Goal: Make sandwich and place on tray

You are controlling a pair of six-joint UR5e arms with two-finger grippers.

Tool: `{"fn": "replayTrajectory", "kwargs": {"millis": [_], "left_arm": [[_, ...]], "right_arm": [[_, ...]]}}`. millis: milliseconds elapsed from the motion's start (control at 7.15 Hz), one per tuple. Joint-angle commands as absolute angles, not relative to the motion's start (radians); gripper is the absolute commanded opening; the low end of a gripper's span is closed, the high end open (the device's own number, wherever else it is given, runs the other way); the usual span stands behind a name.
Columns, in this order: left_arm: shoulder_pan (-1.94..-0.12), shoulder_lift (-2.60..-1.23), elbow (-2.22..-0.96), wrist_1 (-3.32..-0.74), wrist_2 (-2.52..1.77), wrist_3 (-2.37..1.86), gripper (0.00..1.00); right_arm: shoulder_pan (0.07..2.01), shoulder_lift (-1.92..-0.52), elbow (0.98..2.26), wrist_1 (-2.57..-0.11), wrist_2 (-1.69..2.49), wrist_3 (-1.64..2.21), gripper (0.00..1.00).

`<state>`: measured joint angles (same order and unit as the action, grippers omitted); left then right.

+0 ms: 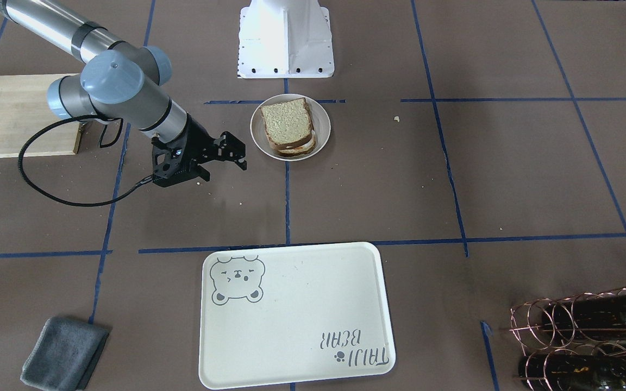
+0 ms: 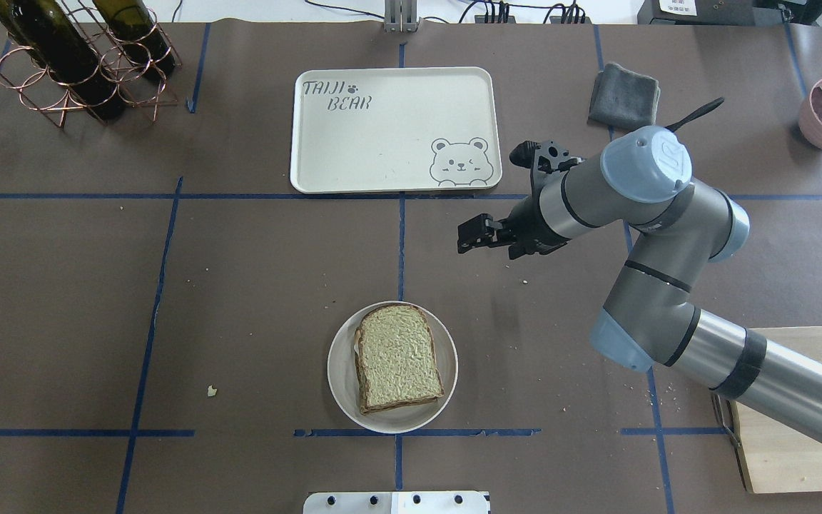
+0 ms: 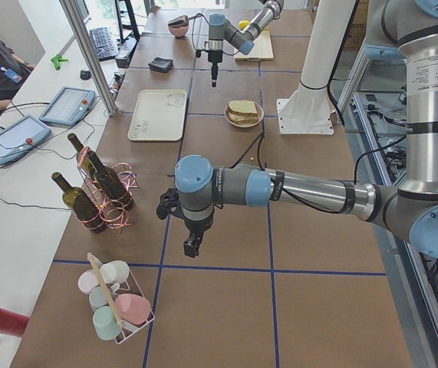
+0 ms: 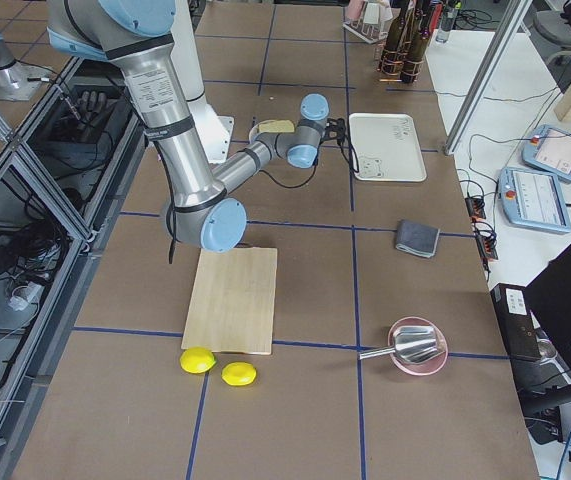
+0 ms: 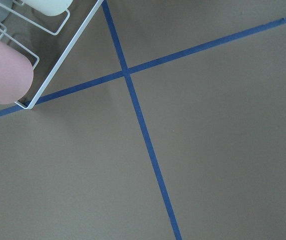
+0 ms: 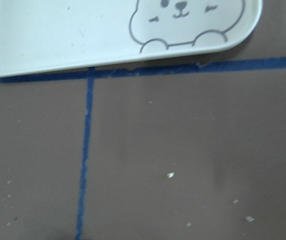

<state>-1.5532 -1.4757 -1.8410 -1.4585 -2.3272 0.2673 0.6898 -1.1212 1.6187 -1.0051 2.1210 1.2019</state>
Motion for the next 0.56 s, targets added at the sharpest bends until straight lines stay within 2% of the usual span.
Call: {"fn": "replayTrajectory", "kwargs": {"millis": [0, 420], "left_arm": [[-1.552, -1.569, -1.833, -1.462, -2.33, 0.262, 1.0], [-1.545, -1.658, -1.79, -1.604, -2.398, 0.241, 1.0]], "right_arm": [[0.835, -1.14, 1.634, -1.238, 2.173, 0.882, 1.0], [1.105, -1.367, 1.683, -1.385, 2.284, 0.265, 1.0]]}}
